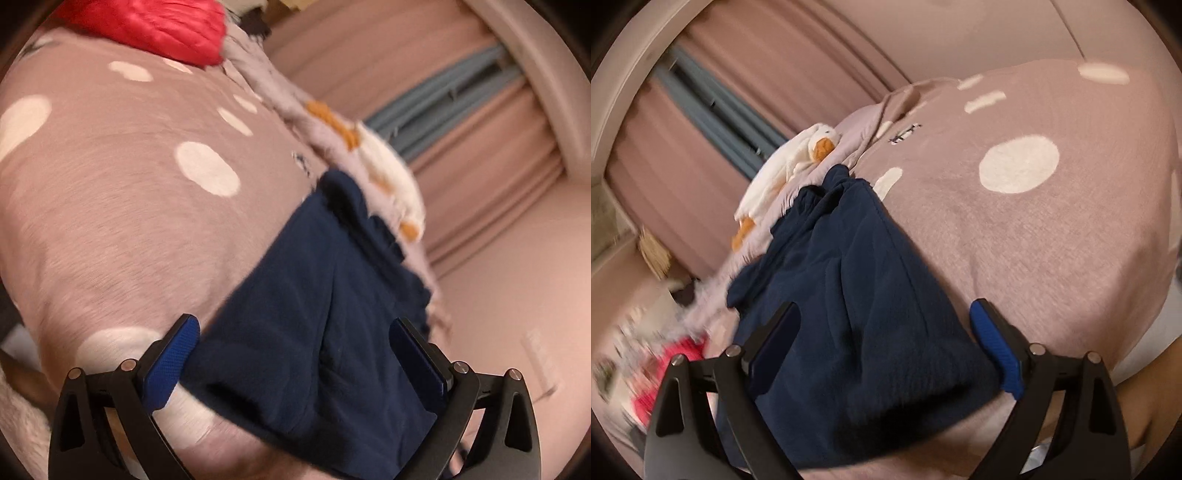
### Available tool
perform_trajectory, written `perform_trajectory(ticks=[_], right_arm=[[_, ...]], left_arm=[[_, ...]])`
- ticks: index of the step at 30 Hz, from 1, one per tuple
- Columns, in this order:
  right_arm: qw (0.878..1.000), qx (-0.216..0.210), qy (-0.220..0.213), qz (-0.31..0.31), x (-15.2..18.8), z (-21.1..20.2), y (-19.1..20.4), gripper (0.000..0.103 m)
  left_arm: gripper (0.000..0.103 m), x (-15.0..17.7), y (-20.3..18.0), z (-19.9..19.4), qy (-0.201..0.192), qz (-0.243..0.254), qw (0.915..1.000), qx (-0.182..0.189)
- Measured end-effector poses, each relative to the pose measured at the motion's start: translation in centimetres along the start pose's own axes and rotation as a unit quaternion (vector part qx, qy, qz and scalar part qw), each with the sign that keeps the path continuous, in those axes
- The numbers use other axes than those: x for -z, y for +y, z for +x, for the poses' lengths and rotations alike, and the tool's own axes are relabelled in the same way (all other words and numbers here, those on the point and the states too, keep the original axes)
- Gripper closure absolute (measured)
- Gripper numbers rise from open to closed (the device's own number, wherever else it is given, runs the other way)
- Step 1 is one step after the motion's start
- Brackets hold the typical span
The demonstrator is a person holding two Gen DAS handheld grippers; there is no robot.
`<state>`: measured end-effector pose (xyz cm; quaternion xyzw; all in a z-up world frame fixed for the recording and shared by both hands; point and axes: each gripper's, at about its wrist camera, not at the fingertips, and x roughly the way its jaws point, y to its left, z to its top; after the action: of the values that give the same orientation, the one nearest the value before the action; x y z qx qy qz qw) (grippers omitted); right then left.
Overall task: Fold large clothes
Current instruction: 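Lift the jacket hem with both tools and fold it toward the collar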
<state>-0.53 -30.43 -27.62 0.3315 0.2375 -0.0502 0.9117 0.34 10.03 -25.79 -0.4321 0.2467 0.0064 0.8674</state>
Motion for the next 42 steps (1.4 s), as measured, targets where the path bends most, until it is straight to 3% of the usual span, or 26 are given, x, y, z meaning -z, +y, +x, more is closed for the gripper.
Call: perform_trajectory(ticks=[4, 9, 11, 14, 17, 22, 26, 30, 33, 34, 39, 42], right_arm=[[0.997, 0.062, -0.007, -0.041, 0.1, -0.4, 0.4, 0.010], [0.998, 0.061, -0.001, -0.026, 0.5, -0.2, 0.3, 0.004], [0.998, 0.051, 0.011, -0.022, 0.7, -0.1, 0.7, 0.001], [0.999, 0.019, 0.029, 0.007, 1.3, -0.4, 1.0, 0.000], [0.998, -0.021, 0.053, 0.031, 1.8, -0.4, 1.2, 0.000], [0.997, -0.031, 0.052, 0.039, 2.1, -0.5, 1.1, 0.000], [0.997, -0.039, 0.056, 0.046, 2.3, -0.5, 1.4, 0.000], [0.991, -0.083, 0.080, 0.068, 2.5, -0.2, 1.8, 0.000], [0.982, -0.126, 0.111, 0.084, 3.0, 0.5, 2.7, 0.000], [0.980, -0.138, 0.119, 0.084, 3.0, 0.8, 3.1, 0.000], [0.977, -0.146, 0.126, 0.088, 2.7, 1.5, 3.7, 0.000], [0.976, -0.153, 0.130, 0.089, 1.9, 2.1, 3.5, 0.002]], left_arm=[[0.000, -0.1, -0.1, 0.1, 0.004, -0.004, 0.9999, -0.009], [0.000, 0.3, -2.2, 1.4, 0.044, 0.056, 0.9961, -0.052], [0.000, 0.6, -2.1, 1.3, 0.049, 0.057, 0.9957, -0.054], [0.000, 0.4, -1.0, 0.5, 0.044, 0.009, 0.9986, -0.029], [0.000, 0.1, 0.7, -0.5, 0.035, -0.041, 0.9983, 0.023], [0.000, 0.4, -0.9, 0.6, 0.085, 0.004, 0.9960, 0.028], [0.000, 1.6, -1.9, 2.4, 0.147, -0.019, 0.9835, 0.104], [0.000, 1.6, -2.3, 3.2, 0.156, -0.029, 0.9801, 0.119], [0.000, 1.5, -2.7, 4.3, 0.205, -0.066, 0.9615, 0.171], [0.000, 1.6, -3.2, 4.5, 0.208, -0.062, 0.9609, 0.172], [0.000, 2.6, -6.0, 5.1, 0.206, 0.022, 0.9673, 0.146], [0.000, 2.4, -6.3, 6.0, 0.174, 0.021, 0.9766, 0.124]])
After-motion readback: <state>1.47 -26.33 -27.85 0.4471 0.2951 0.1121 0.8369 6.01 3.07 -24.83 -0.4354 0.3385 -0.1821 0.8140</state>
